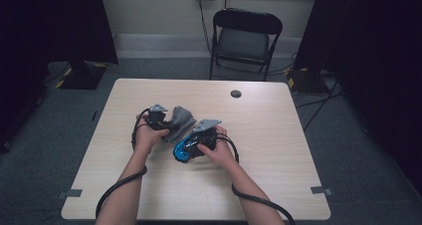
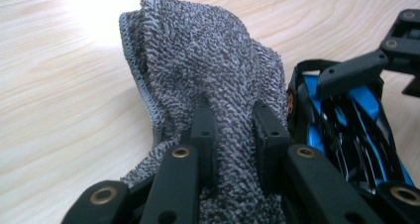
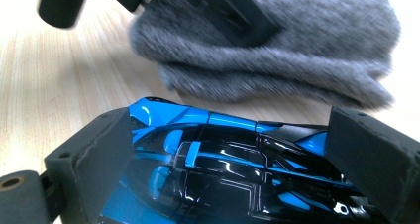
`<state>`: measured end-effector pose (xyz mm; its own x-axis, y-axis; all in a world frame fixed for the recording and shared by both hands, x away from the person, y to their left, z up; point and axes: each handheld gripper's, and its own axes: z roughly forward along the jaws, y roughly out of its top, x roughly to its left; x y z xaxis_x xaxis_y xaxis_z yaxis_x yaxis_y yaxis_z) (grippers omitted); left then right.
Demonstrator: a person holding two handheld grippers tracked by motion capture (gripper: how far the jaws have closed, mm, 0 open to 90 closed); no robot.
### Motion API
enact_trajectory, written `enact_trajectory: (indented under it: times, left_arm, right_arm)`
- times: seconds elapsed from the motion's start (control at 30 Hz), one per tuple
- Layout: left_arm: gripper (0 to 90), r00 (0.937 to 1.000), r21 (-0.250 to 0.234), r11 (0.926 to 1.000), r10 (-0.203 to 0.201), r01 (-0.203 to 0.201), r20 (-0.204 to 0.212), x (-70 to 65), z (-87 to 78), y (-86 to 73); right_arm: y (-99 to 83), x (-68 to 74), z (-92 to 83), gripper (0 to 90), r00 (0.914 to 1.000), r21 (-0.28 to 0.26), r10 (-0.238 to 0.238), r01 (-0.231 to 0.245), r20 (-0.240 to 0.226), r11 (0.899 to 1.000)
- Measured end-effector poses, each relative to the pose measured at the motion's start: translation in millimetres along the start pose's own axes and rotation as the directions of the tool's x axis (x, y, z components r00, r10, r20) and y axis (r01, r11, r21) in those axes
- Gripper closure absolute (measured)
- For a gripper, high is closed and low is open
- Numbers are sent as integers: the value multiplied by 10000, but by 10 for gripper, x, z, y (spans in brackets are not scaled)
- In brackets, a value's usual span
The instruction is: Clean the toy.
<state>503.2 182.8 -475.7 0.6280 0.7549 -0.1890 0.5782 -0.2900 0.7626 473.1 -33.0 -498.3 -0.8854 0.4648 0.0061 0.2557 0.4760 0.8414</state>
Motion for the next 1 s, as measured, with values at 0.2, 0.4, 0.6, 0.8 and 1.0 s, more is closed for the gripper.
enact_trajectory:
  times: [0.2,0.4,0.6,0.8,1.0]
  left_arm:
    - [748,9997,285,9993,227,-224,-96,-85,199,42]
    - [745,9984,501,9975,486,-500,273,-154,310,64]
    - [754,9966,698,9946,746,-770,353,-207,315,79]
    - [761,9959,630,9956,661,-700,621,-182,267,31]
    - [761,9952,561,9963,607,-650,763,-167,213,-18]
  right_arm:
    - [0,-1,1,45,10000,1,5,-5,-9,10000]
    - [1,-2,0,45,10000,16,2,-2,-19,10000]
    - [0,-10,1,45,10000,24,-32,32,-39,10000]
    - [0,-11,1,46,10000,19,-32,32,-52,10000]
    - [1,-7,1,45,10000,21,-30,30,-53,10000]
